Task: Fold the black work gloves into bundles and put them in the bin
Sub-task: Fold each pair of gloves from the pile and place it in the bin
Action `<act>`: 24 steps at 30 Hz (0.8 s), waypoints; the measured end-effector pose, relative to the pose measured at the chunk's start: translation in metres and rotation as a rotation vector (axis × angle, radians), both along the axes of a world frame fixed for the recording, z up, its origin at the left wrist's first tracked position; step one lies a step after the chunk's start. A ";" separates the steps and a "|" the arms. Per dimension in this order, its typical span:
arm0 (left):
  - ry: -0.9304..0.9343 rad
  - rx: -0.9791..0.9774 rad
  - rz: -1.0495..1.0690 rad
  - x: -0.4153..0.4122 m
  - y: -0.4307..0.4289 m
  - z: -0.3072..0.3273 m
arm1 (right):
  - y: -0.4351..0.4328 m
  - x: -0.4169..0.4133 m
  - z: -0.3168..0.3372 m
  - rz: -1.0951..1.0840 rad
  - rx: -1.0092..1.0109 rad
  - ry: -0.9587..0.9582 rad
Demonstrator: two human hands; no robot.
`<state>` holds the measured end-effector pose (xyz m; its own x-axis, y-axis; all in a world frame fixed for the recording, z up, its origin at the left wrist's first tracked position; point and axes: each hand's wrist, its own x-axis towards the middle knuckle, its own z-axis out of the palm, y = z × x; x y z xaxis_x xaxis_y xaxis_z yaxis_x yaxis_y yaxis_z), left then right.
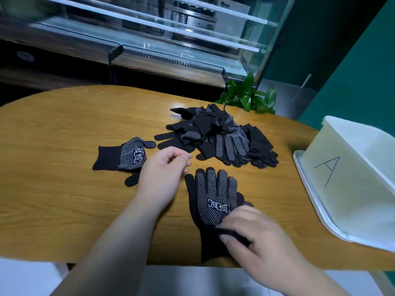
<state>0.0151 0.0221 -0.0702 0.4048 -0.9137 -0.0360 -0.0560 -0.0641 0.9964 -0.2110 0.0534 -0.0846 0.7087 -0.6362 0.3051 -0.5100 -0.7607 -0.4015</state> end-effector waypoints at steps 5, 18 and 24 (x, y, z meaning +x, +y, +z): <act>-0.050 -0.005 -0.019 -0.005 0.003 -0.001 | 0.005 -0.008 -0.012 0.005 -0.047 0.019; -0.231 -0.068 -0.167 -0.009 0.010 -0.008 | -0.005 0.005 -0.010 -0.130 -0.230 0.067; -0.555 -0.132 -0.594 -0.005 0.035 -0.002 | -0.002 -0.004 -0.021 -0.042 -0.180 0.174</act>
<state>0.0098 0.0575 -0.0726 -0.2205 -0.9638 0.1497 -0.5304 0.2473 0.8108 -0.2153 0.0515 -0.1059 0.7344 -0.6129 0.2916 -0.5926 -0.7885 -0.1648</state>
